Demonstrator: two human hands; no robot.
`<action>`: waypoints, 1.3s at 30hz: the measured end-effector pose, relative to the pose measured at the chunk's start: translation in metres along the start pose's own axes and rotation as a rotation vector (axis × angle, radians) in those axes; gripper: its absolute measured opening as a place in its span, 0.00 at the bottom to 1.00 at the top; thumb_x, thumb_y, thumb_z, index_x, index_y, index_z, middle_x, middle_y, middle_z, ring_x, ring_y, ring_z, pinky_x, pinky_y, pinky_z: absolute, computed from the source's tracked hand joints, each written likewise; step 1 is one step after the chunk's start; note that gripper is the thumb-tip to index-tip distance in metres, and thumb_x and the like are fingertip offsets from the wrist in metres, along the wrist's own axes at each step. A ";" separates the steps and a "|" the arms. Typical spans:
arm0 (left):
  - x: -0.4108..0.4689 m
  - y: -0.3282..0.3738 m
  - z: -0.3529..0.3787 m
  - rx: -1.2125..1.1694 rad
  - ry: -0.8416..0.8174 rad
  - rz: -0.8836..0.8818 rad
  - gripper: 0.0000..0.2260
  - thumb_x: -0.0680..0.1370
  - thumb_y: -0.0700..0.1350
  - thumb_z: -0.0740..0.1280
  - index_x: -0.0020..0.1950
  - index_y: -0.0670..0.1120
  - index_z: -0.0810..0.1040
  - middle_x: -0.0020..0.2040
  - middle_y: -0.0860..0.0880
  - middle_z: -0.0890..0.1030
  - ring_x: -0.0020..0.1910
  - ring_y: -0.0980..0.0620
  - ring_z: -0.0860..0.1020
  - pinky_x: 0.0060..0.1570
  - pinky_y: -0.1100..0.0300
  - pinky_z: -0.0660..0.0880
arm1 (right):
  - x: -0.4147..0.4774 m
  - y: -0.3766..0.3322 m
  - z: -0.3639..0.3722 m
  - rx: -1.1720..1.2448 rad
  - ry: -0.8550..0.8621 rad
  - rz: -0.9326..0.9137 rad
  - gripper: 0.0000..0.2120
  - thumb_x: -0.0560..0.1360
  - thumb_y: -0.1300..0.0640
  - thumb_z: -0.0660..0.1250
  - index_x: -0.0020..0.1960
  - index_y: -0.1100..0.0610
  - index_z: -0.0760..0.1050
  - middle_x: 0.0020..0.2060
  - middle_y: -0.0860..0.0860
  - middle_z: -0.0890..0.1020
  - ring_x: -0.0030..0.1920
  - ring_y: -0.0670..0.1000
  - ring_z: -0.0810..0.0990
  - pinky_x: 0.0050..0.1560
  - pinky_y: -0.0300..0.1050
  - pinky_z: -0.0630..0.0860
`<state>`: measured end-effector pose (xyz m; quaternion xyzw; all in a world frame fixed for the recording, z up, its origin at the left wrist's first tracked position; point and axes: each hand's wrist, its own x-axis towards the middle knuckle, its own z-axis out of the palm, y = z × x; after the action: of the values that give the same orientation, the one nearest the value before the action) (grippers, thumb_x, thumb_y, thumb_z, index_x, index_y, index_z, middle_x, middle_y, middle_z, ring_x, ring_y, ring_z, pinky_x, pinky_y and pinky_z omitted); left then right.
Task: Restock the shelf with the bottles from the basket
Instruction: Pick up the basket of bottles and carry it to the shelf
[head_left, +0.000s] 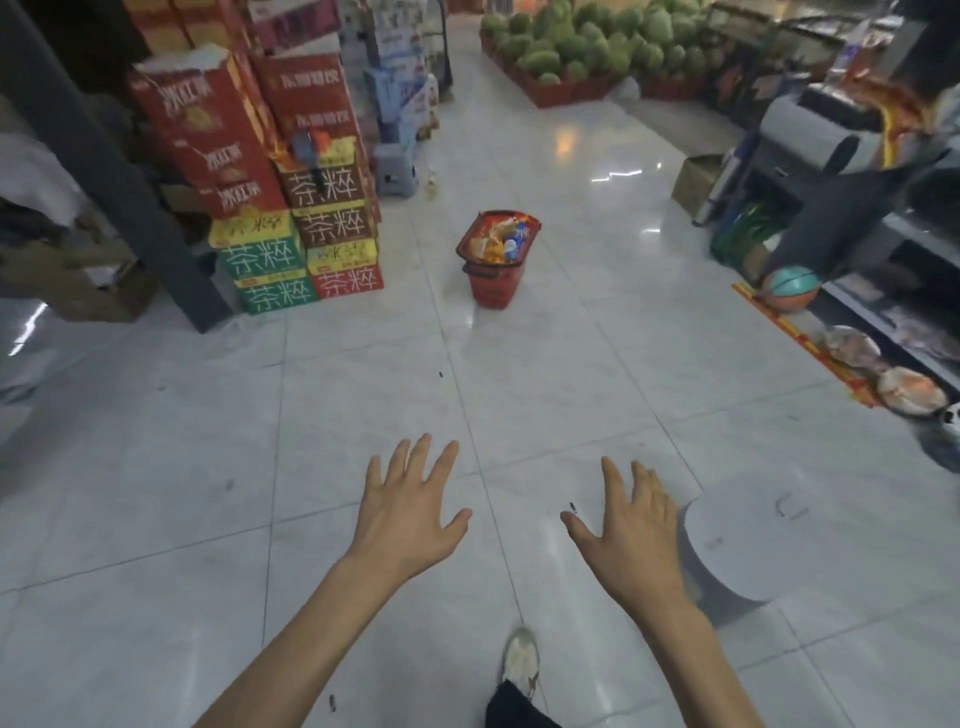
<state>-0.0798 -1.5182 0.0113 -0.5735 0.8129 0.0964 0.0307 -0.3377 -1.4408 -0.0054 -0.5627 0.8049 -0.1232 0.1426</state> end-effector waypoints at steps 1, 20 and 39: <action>0.029 0.001 -0.009 0.004 0.005 0.001 0.38 0.79 0.69 0.52 0.85 0.57 0.43 0.86 0.47 0.47 0.84 0.44 0.47 0.81 0.40 0.46 | 0.030 0.000 -0.006 0.001 -0.002 0.003 0.41 0.78 0.34 0.60 0.82 0.52 0.49 0.81 0.62 0.53 0.81 0.63 0.48 0.80 0.60 0.50; 0.511 -0.035 -0.111 -0.036 0.159 -0.044 0.39 0.78 0.69 0.54 0.85 0.55 0.51 0.85 0.45 0.54 0.83 0.42 0.53 0.80 0.38 0.53 | 0.537 -0.059 -0.072 -0.173 0.073 -0.173 0.40 0.78 0.36 0.64 0.82 0.54 0.55 0.80 0.63 0.56 0.81 0.65 0.50 0.79 0.62 0.50; 0.960 -0.002 -0.151 0.038 -0.014 -0.060 0.39 0.79 0.69 0.55 0.85 0.55 0.46 0.85 0.45 0.52 0.84 0.41 0.49 0.79 0.36 0.51 | 0.996 -0.026 -0.096 -0.287 -0.100 -0.250 0.41 0.79 0.33 0.57 0.83 0.52 0.47 0.81 0.61 0.51 0.82 0.63 0.45 0.80 0.60 0.46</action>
<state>-0.3951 -2.4374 0.0052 -0.5964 0.7967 0.0840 0.0499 -0.6747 -2.3830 0.0025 -0.6782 0.7300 0.0040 0.0843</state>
